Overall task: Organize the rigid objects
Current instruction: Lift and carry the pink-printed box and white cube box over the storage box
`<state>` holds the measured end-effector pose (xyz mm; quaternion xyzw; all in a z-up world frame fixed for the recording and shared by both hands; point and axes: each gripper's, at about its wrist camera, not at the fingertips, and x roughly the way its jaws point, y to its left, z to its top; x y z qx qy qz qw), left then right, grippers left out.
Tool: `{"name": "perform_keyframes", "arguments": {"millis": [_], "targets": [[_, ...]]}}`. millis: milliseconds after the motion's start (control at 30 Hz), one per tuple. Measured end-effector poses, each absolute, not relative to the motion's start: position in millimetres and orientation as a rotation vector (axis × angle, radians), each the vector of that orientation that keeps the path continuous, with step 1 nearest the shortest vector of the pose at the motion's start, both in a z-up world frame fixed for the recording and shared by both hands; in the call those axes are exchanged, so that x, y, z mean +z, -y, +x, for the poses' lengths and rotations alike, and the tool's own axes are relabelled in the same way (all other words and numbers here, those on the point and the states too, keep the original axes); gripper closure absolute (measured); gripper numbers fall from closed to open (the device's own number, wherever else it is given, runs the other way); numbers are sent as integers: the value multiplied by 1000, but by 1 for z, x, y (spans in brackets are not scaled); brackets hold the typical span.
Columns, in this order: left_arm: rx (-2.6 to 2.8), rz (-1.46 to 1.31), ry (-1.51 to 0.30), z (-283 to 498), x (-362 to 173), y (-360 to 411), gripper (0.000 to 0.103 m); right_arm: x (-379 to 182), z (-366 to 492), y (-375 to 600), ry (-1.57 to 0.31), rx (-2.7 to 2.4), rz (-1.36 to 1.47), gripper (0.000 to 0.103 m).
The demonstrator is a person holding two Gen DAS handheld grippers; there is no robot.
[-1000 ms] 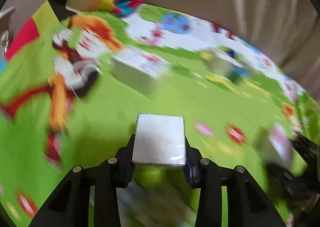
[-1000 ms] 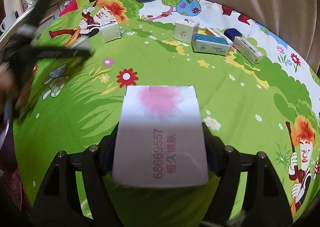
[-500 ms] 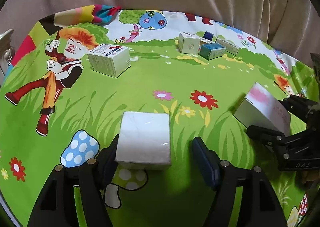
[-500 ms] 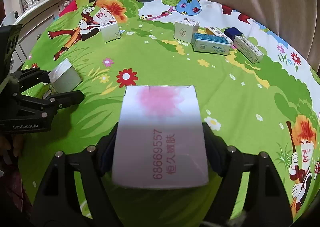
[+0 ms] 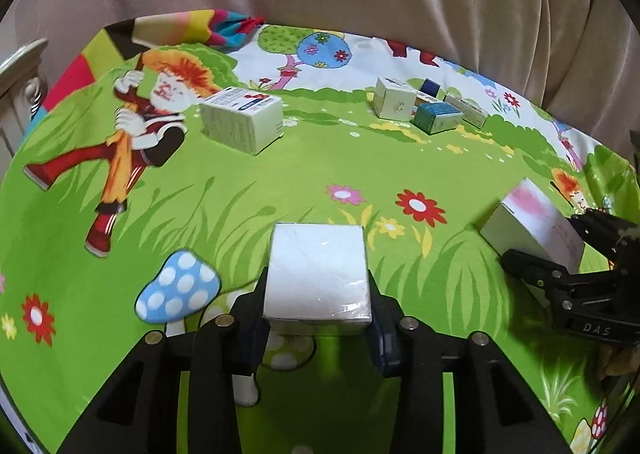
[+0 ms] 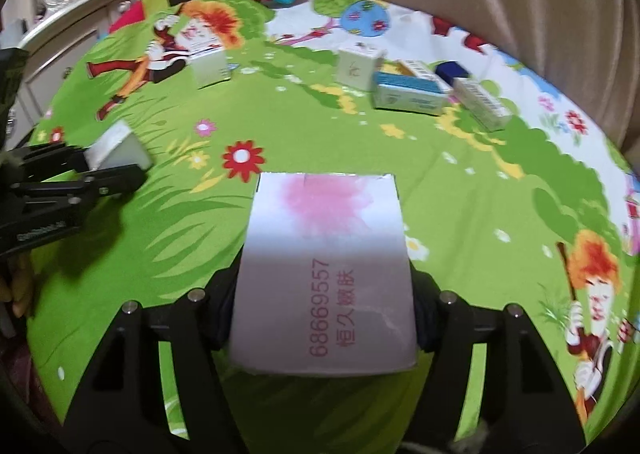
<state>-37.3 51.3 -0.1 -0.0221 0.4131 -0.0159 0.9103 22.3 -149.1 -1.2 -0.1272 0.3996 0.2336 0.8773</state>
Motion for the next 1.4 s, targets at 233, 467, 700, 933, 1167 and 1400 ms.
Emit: {"name": "perform_keyframes", "arguments": {"millis": [233,467,700,933,1167,1400], "targets": [[-99,-49,-846,-106,7,-32,62,18,-51,179,-745,396,-115,34],[-129,-39,-690,-143,71,-16,62,85,-123,206,-524,291,-57,34],[-99,-1,-367,-194,153,-4,62,162,-207,215,-106,170,-64,34],[-92,39,-215,-231,184,0,62,188,-255,201,75,144,-100,34],[-79,29,-206,-243,183,-7,62,192,-261,188,94,177,-124,34],[-34,19,-143,-264,186,-21,62,197,-277,179,120,204,-149,34]]}}
